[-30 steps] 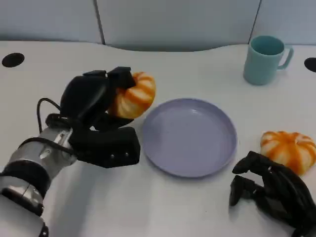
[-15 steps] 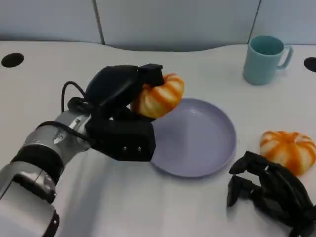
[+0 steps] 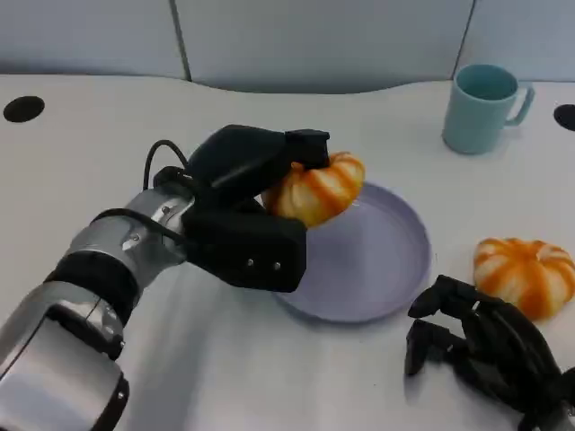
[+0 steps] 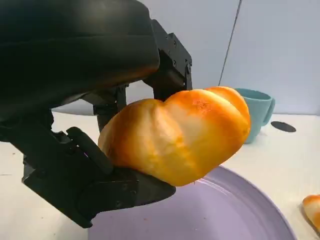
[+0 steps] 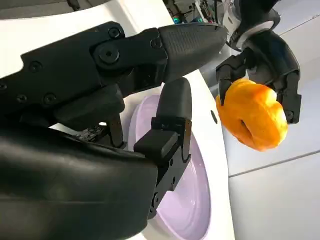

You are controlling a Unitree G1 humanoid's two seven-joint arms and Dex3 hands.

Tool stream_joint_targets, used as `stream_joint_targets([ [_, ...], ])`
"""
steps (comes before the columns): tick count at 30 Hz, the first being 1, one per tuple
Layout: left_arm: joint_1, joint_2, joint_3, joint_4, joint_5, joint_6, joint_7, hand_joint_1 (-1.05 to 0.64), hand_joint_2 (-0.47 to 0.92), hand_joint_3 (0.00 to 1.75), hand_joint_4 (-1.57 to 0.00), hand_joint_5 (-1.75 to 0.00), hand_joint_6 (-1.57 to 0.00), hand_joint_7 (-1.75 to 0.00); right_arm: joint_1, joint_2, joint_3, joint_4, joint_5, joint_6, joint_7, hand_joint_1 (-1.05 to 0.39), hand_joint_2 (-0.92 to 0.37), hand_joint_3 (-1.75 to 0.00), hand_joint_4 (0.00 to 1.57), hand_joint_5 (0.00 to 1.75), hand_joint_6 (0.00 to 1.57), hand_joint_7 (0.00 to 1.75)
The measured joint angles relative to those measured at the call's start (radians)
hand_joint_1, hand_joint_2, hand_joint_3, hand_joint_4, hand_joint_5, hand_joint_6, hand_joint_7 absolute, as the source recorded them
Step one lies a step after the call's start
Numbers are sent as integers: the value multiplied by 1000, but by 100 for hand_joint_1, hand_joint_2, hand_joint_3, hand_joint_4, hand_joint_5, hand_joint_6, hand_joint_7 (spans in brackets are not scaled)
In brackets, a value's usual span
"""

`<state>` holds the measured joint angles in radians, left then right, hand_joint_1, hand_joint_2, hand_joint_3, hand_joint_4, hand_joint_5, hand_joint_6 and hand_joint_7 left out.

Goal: Grasp the bread from the table and place it into the plate.

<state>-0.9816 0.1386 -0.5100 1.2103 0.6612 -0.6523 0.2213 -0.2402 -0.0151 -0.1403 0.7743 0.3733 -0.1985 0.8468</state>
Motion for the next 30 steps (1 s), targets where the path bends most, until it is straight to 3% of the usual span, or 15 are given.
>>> stream_joint_targets([
  [9, -2, -2, -5, 2, 2, 2, 0, -31, 62, 110, -91, -175, -74, -175, 1, 0, 1, -3, 0, 1, -3, -51, -92, -23, 66, 161, 66, 119],
  [16, -53, -65, -96, 41, 78, 39, -27, -32, 63, 109, -91, -175, -73, -175, 3, 34, 28, -30, -14, 15, -43, -52, -92, -23, 65, 162, 66, 119],
  [30, -73, -64, -109, 60, 86, 51, -36, -30, 63, 105, -91, -175, -73, -175, 3, 35, 30, -31, -15, 16, -44, -51, -92, -25, 64, 163, 64, 120],
])
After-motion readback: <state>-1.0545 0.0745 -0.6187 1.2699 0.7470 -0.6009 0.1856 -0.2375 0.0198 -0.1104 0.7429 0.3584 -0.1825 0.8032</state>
